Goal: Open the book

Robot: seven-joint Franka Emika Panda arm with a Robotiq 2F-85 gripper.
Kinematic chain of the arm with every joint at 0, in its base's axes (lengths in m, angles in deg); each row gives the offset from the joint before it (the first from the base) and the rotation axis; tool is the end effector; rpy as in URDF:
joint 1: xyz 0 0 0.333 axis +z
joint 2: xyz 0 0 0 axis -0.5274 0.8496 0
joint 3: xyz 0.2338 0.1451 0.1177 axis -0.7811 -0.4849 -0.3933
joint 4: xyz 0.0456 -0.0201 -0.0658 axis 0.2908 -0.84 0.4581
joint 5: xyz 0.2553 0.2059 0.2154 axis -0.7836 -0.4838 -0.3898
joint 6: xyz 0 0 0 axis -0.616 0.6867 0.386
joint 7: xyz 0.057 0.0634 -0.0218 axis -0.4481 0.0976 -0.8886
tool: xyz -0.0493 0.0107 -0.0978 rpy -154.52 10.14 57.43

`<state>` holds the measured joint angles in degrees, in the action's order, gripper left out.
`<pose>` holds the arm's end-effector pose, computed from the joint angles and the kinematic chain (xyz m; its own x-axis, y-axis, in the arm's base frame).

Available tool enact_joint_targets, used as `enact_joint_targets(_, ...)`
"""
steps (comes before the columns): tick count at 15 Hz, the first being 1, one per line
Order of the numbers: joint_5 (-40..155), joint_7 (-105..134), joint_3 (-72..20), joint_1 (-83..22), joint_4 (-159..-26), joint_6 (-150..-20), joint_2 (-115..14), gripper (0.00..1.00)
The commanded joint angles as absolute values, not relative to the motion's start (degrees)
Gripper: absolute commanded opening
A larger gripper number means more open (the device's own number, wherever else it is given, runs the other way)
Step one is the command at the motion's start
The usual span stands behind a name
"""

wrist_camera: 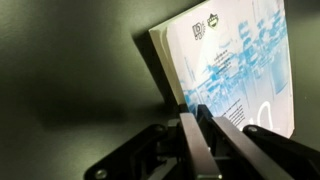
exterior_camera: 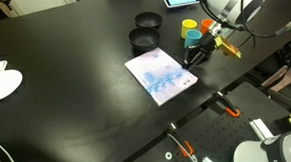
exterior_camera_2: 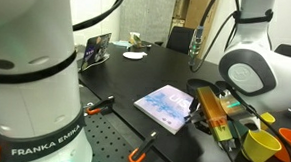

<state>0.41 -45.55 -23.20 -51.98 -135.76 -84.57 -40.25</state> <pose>0.3900 -0.1894 0.0865 0.9492 -0.2890 -0.1243 -0.3075 -0.7688 -0.5607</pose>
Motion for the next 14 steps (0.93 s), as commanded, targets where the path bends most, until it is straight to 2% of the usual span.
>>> enact_joint_targets(1,4.3,-40.2,-21.7,-50.9,-137.5,-80.0,-44.1,0.14)
enact_joint_targets(6,10.0,-34.8,-20.5,-51.7,-136.8,-69.7,-47.3,0.16)
enact_joint_targets(12,13.1,-31.6,-19.1,-51.8,-135.7,-60.8,-48.7,0.14)
enact_joint_targets(13,13.2,-31.7,-19.1,-51.7,-135.3,-60.4,-47.8,0.38)
enact_joint_targets(14,13.0,-31.4,-19.1,-51.7,-134.9,-60.2,-47.1,0.39)
